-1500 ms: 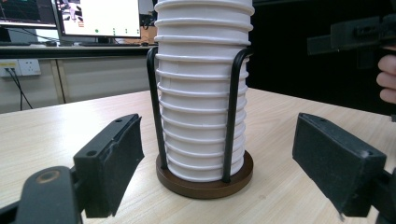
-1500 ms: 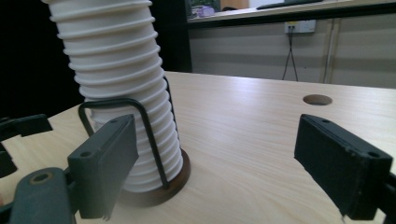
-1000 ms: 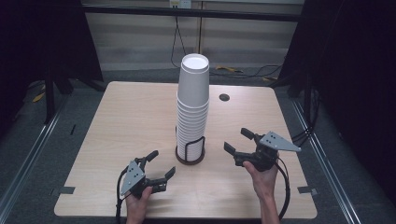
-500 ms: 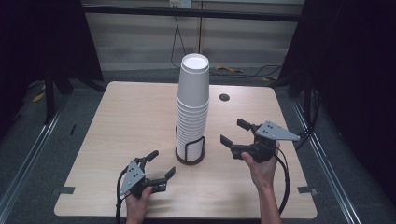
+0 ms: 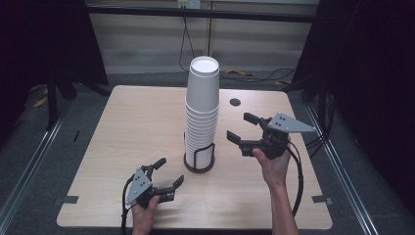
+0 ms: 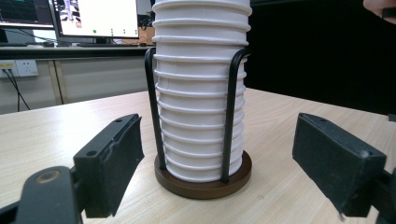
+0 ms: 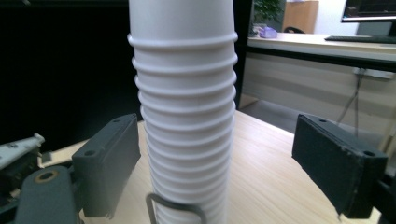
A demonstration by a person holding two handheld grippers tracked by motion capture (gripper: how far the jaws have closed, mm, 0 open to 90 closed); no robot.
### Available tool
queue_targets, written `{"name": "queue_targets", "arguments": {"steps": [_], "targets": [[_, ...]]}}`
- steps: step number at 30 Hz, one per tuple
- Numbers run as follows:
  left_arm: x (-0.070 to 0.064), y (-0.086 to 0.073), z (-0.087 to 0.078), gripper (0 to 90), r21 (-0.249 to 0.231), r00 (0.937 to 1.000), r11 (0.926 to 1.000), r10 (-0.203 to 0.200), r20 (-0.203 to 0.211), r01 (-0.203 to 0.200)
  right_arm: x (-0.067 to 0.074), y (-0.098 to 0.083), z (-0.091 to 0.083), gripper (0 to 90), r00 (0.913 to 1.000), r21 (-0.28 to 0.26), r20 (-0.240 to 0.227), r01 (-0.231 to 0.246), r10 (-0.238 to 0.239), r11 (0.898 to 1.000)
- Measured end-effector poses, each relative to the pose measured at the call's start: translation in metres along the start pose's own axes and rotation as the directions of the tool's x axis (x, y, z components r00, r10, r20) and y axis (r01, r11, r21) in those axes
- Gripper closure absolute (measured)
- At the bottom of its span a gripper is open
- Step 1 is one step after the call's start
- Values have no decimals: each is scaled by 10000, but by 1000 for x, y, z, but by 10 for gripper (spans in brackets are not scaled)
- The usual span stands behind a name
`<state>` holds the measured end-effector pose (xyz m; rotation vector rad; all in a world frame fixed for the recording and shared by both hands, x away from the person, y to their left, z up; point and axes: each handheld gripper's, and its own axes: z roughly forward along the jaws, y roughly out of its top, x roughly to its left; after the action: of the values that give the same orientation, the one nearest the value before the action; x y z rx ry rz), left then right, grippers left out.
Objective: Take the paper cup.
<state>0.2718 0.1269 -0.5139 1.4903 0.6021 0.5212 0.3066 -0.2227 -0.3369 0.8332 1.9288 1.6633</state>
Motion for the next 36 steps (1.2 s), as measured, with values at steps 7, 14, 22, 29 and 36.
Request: {"name": "queue_targets", "arguments": {"steps": [7, 14, 22, 29, 36], "targets": [[1, 0, 0, 160, 21, 10000, 10000, -32, 47, 32, 1, 15, 5, 157, 9998, -103, -193, -19, 17, 9999], [0, 0, 0, 159, 5, 10000, 10000, -34, 64, 34, 4, 36, 10, 185, 9985, -235, -178, 512, -516, 9984], [0, 0, 0, 160, 14, 10000, 10000, -12, 62, 12, 4, 59, 14, 148, 9960, -441, -478, 731, -752, 9964], [2, 0, 0, 160, 31, 9997, 9997, 223, 94, -223, 0, 77, 25, 138, 9930, -222, -1011, 588, -608, 9980], [0, 0, 0, 160, 17, 10000, 10000, -1, 75, 1, 0, 93, 35, 136, 9901, -35, -1246, 650, -649, 9979]]}}
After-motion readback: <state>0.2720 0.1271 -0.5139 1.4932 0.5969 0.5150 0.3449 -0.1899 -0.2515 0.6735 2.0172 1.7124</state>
